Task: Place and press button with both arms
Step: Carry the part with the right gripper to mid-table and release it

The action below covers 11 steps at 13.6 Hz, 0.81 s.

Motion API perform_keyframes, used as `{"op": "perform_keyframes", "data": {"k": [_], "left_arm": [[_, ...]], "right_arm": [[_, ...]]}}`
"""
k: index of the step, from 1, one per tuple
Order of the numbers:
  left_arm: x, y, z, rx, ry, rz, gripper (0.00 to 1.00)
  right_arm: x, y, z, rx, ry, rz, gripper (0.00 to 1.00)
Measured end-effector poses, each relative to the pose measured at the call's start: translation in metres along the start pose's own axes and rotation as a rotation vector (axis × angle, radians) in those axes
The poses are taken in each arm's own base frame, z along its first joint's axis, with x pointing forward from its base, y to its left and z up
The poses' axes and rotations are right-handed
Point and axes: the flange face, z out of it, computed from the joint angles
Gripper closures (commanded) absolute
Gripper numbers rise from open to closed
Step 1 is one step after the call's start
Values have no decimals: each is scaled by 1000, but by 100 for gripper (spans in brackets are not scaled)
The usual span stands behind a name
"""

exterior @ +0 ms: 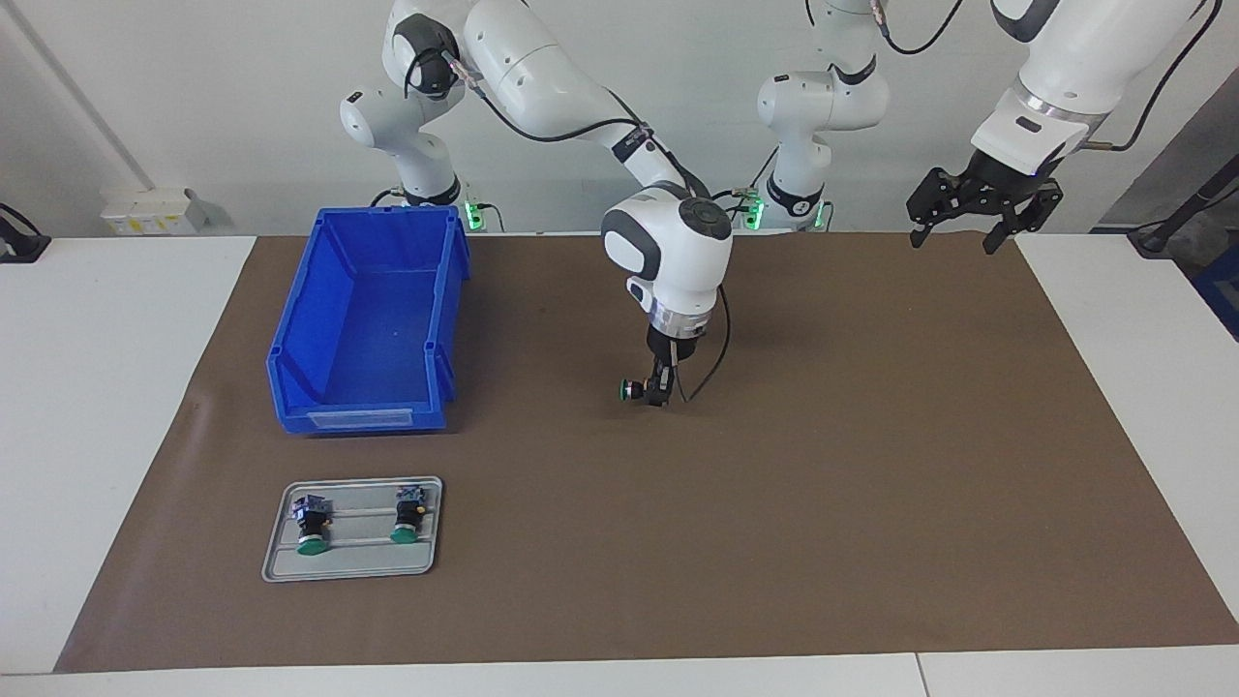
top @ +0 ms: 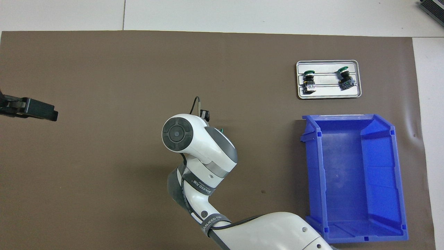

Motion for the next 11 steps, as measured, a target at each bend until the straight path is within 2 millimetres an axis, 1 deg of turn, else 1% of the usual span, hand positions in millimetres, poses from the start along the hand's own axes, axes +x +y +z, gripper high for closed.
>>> {"op": "perform_keyframes", "data": {"k": [3,4,5,6,8,9,10,11], "left_arm": [[0,0,0,0,0,0,0],[0,0,0,0,0,0,0],[0,0,0,0,0,0,0],[0,0,0,0,0,0,0],[0,0,0,0,0,0,0],[0,0,0,0,0,0,0],[0,0,0,0,-1,0,0],[0,0,0,0,-1,0,0]], "right_arm": [[2,7,13,-1,-5,-8,64],[3,8,15,7,-17,-10,49],[5,10,16,12,-27,-11,17],[6,12,19,13,-27,-30,0],[8,14,21,17,-10,-142,0],[9,11,15,26,-12,-185,0],[16,1,-2,42,-23,-210,0],[29,-14,-27,56,-32,-228,0]]}}
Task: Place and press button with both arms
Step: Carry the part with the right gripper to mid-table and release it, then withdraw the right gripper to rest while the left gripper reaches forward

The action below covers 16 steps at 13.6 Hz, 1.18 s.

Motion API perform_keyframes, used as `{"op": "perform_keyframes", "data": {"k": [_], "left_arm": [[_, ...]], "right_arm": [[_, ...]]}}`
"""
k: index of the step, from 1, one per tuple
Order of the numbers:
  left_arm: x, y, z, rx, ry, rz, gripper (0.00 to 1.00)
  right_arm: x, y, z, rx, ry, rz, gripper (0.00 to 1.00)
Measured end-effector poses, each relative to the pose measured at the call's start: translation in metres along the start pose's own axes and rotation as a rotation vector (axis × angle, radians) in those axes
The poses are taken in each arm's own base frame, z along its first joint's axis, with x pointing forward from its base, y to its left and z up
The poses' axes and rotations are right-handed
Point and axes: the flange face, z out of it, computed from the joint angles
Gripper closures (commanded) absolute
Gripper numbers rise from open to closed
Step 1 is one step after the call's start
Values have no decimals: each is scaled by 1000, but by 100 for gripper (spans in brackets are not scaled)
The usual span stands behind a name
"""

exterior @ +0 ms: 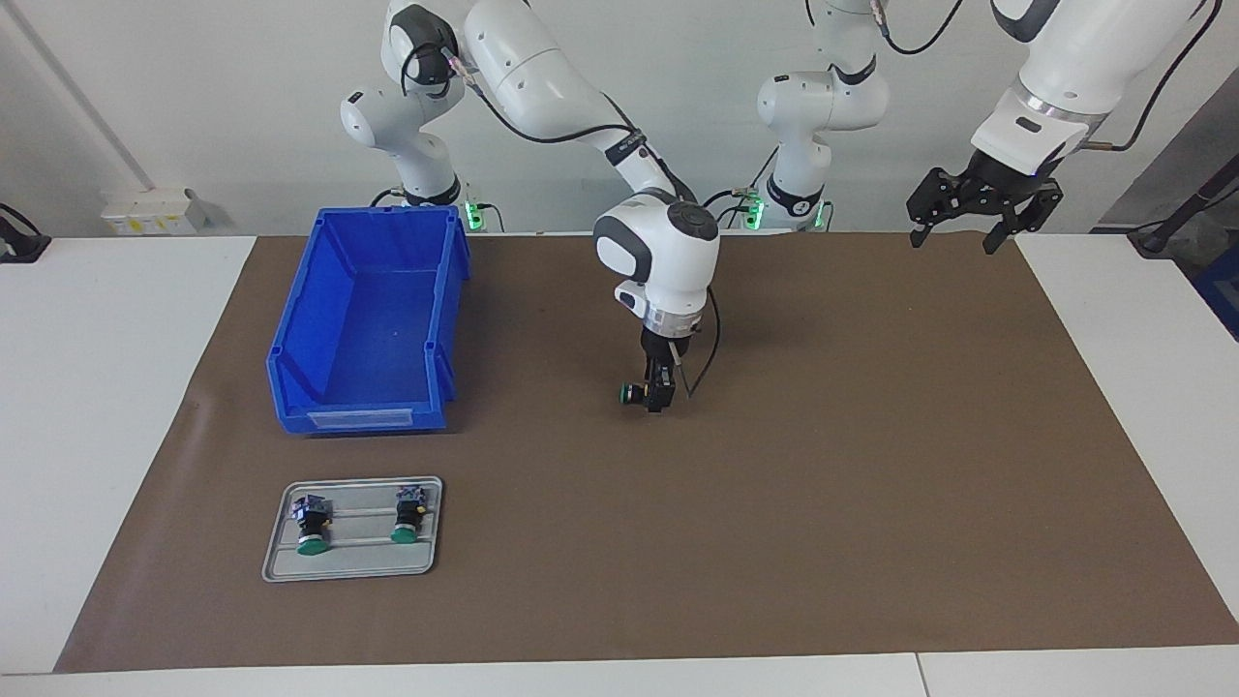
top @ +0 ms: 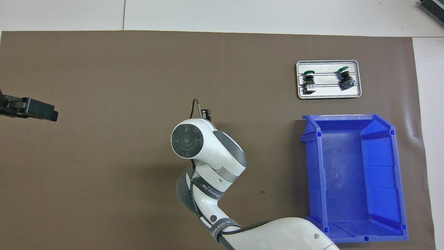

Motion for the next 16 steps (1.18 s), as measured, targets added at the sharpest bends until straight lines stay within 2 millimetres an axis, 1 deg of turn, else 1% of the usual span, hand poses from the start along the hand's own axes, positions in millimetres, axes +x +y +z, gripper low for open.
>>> {"op": "perform_keyframes", "data": {"k": [2,3,4,5,6,7,8,9,11,12,13,14,16], "left_arm": [[0,0,0,0,0,0,0],[0,0,0,0,-1,0,0],[0,1,1,0,0,6,7],[1,3,0,1,4,29,8],[2,5,-1,2,15,78,9],[3,7,-1,3,22,135,13],[4,9,-1,5,26,191,13],[4,14,-1,6,29,251,13],[5,34,0,6,29,381,12],[6,49,1,7,31,448,13],[7,65,3,8,36,516,13],[7,81,6,10,44,587,12],[8,105,15,19,69,732,12]], "right_arm": [[51,-28,-53,4,4,-62,0],[77,-38,-76,2,7,-106,0],[103,-47,-96,-1,11,-165,0],[130,-54,-111,-5,14,-245,0],[155,-61,-122,-10,7,-325,0],[184,-70,-132,-13,-16,-403,0],[217,-79,-141,-16,-41,-471,0],[256,-86,-149,-15,-57,-544,0],[329,-94,-165,-19,-64,-703,0],[362,-94,-171,-22,-63,-798,0],[390,-93,-176,-27,-64,-897,0],[413,-90,-180,-38,-70,-1003,0],[450,-81,-189,-51,-106,-1185,0]]}}
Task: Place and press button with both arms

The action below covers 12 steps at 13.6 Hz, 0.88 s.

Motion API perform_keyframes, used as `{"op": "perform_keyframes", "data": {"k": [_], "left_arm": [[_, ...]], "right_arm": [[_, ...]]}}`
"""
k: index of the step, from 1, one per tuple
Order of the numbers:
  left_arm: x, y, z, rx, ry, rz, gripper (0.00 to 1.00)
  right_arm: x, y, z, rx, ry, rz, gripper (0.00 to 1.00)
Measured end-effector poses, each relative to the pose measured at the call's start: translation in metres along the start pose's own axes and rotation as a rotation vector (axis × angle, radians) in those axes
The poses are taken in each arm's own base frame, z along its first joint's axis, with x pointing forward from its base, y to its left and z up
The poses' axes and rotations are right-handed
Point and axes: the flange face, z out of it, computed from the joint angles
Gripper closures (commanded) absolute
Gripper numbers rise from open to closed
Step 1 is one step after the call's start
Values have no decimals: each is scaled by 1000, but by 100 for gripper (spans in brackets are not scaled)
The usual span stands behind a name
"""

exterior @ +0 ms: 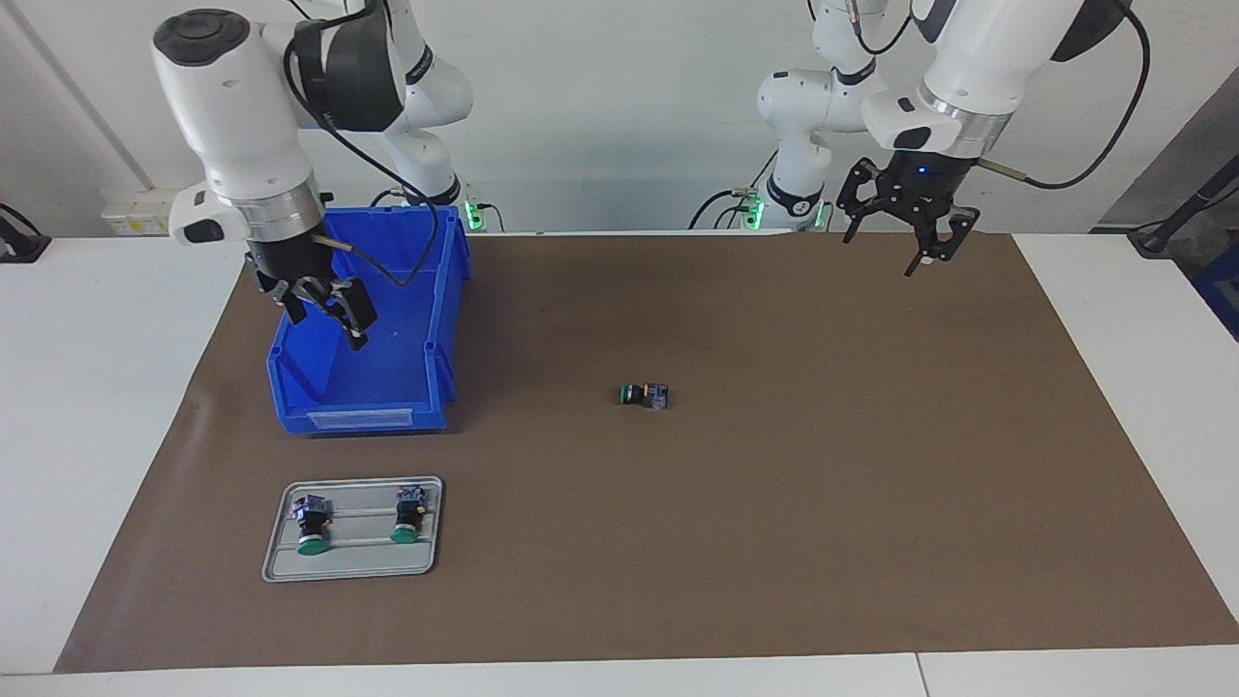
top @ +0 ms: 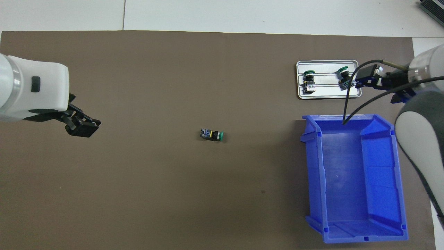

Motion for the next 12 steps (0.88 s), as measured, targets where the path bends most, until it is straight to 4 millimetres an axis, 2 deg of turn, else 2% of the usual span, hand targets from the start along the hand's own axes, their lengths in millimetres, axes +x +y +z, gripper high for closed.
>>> {"op": "perform_keyframes", "data": {"k": [5,6,8,10,12], "left_arm": [[18,33,36,13,20,364,11],[20,36,41,14,21,421,11],[29,47,57,9,19,493,13],[47,64,86,-1,15,543,16],[70,79,121,-5,19,584,17]], "right_arm": [[-11,69,-43,0,-70,-168,0],[-12,73,-46,2,-68,-182,0],[-14,63,-46,3,-70,-208,0],[-18,52,-45,3,-74,-230,0],[-19,50,-44,-1,-83,-233,0]]}}
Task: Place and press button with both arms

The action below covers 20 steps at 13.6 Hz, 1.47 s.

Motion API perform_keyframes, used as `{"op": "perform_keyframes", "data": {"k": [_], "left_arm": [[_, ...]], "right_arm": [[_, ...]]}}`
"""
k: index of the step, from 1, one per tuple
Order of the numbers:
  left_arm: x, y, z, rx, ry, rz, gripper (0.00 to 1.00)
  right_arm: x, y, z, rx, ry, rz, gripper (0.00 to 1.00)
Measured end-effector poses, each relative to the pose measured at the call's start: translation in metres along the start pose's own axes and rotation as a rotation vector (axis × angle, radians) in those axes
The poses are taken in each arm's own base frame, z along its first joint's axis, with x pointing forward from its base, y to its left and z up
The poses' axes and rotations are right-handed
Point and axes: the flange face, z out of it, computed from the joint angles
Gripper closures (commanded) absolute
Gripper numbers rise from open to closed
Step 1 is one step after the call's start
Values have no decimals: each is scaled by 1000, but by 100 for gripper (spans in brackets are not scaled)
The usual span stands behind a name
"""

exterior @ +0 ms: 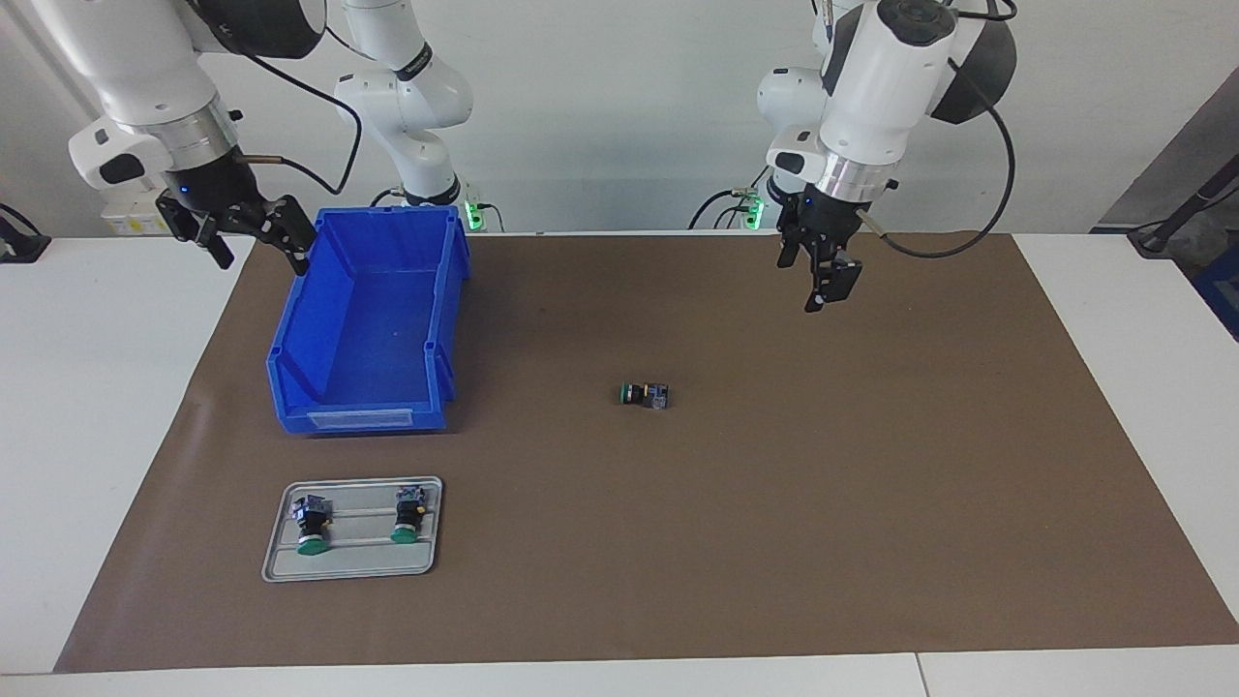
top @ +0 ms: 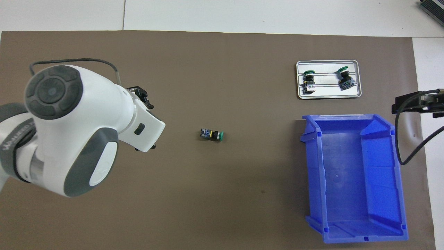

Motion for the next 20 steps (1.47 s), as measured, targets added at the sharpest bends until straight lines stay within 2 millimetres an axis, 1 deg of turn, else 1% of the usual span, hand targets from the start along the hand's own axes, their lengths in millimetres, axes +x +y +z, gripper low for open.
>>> {"op": "perform_keyframes", "data": {"k": [2,4,5,8,10,12,14,15,17,20], "left_arm": [[20,-2,32,-2,3,21,18],[38,3,59,18,20,14,19],[45,8,69,23,26,11,19],[58,18,86,18,26,2,19],[73,26,102,9,24,-16,20],[95,38,128,-2,22,-41,20],[118,53,159,-17,11,-63,20],[126,56,171,-11,4,-73,20],[134,57,187,2,-7,-86,22],[143,64,202,-6,-16,-88,22]], "right_arm": [[0,1,-1,-6,2,0,0],[-1,-1,-4,-7,-2,-5,0],[-2,-2,-4,-7,-9,-7,0],[-3,-3,-6,-7,-9,-9,0],[-3,-3,-6,-7,-9,-9,0],[-3,-3,-6,-8,-8,-9,0],[-3,-3,-6,-8,-8,-9,0],[-3,-3,-6,-8,-8,-9,0],[-3,-2,-6,-7,-8,-7,0],[-3,4,-6,5,-12,9,0]]}}
